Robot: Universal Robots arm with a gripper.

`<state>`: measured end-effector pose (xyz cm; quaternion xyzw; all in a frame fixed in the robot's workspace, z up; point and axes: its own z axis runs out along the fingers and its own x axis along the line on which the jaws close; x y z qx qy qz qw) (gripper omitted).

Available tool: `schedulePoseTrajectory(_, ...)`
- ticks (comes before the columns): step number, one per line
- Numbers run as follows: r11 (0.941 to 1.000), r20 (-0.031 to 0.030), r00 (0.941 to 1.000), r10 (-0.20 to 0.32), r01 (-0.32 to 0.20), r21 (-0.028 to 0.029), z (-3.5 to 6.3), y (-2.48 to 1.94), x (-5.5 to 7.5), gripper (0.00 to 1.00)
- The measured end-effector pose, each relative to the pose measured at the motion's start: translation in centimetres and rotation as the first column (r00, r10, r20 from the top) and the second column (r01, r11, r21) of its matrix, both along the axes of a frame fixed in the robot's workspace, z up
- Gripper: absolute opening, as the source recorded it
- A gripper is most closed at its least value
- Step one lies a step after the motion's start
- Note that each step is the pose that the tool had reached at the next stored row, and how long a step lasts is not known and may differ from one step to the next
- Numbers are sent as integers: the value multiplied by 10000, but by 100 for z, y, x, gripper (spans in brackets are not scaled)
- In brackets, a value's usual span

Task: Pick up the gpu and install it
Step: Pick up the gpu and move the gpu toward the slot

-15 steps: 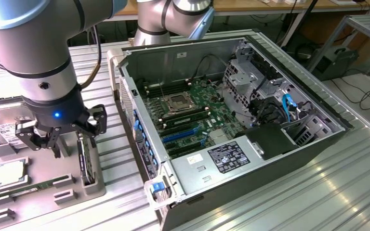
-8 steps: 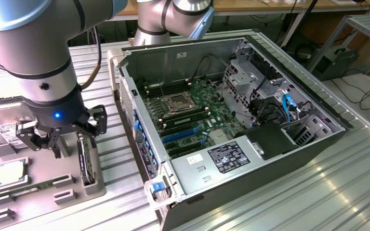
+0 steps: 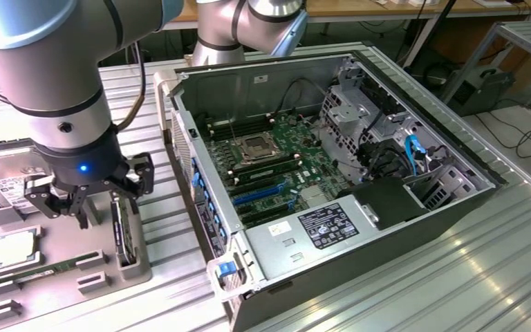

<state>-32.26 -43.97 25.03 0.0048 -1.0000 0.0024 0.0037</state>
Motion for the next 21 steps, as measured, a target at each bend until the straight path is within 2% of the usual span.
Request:
schedulePoseTrajectory(4, 10000, 0, 10000, -8, 8, 0, -29, 0, 24, 72)
schedulePoseTrajectory(13, 9997, 0, 9997, -231, 231, 0, -164, -1, 26, 72)
schedulePoseTrajectory(14, 9997, 0, 9997, -259, 259, -1, -234, -8, 30, 58)
schedulePoseTrajectory(15, 9996, -1, 9996, -266, 266, -1, -260, -12, 37, 51)
schedulePoseTrajectory(16, 9996, -2, 9996, -267, 267, -1, -264, -12, 43, 31)
schedulePoseTrajectory(18, 9996, 0, 9996, -266, 266, 0, -264, -12, 43, 27)
schedulePoseTrajectory(19, 9996, 0, 9996, -267, 267, 0, -191, -12, 43, 27)
schedulePoseTrajectory(20, 9996, -1, 9996, -267, 267, -1, -48, -12, 43, 27)
schedulePoseTrajectory(21, 9996, 1, 9996, -266, 266, 1, 2, -12, 44, 27)
